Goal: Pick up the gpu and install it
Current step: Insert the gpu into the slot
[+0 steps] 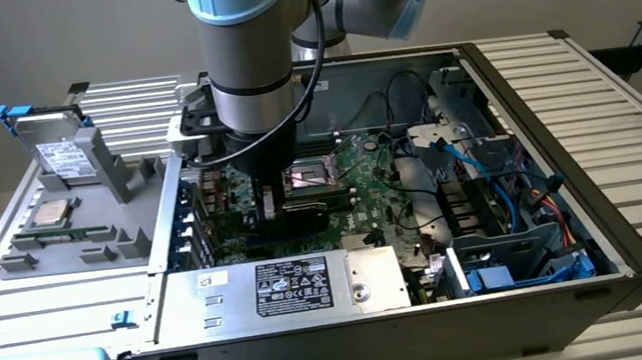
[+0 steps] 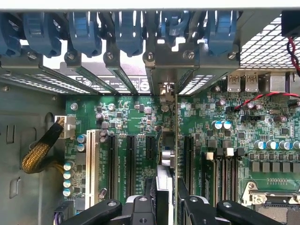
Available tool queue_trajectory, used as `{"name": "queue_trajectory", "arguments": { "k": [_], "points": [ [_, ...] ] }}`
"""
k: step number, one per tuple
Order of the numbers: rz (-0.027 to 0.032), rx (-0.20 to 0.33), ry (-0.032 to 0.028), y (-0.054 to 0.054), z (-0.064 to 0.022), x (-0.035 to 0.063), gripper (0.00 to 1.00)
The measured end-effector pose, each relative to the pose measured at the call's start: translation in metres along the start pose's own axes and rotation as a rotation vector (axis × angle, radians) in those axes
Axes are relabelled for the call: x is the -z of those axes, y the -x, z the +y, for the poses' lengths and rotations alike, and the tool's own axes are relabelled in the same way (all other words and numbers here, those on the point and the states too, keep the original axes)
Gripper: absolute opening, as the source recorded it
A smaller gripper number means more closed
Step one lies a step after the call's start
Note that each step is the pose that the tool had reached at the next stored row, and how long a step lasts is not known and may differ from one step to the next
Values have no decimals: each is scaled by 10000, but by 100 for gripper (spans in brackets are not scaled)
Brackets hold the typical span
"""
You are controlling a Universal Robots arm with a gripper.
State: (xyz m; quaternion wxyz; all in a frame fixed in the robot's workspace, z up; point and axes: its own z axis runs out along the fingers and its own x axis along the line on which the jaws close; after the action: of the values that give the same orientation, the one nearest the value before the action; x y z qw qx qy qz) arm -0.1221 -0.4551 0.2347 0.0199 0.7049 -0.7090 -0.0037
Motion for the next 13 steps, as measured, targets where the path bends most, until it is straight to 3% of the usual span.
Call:
{"name": "queue_trajectory", "arguments": {
  "k": [13],
  "points": [
    [-2,-2,0,1,20,-19,28]
  ]
}}
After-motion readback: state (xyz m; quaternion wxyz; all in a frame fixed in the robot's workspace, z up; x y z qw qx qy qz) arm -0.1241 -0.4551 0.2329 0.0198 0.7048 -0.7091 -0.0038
